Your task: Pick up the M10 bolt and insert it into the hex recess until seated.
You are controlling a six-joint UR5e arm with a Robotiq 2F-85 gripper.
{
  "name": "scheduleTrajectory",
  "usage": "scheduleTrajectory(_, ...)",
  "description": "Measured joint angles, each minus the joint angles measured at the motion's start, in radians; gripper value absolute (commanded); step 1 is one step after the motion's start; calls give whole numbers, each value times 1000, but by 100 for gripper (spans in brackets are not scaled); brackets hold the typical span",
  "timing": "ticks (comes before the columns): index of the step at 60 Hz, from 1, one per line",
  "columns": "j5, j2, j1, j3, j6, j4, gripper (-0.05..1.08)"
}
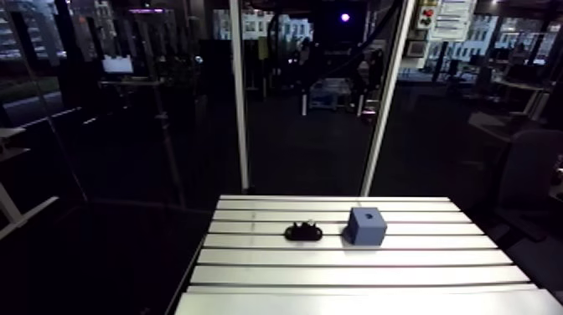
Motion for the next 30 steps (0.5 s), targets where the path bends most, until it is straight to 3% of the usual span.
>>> scheduleTrajectory(18, 3, 87, -16, -33, -3, 1, 0)
scheduleTrajectory(30, 5, 109, -20, -40, -4, 1, 0)
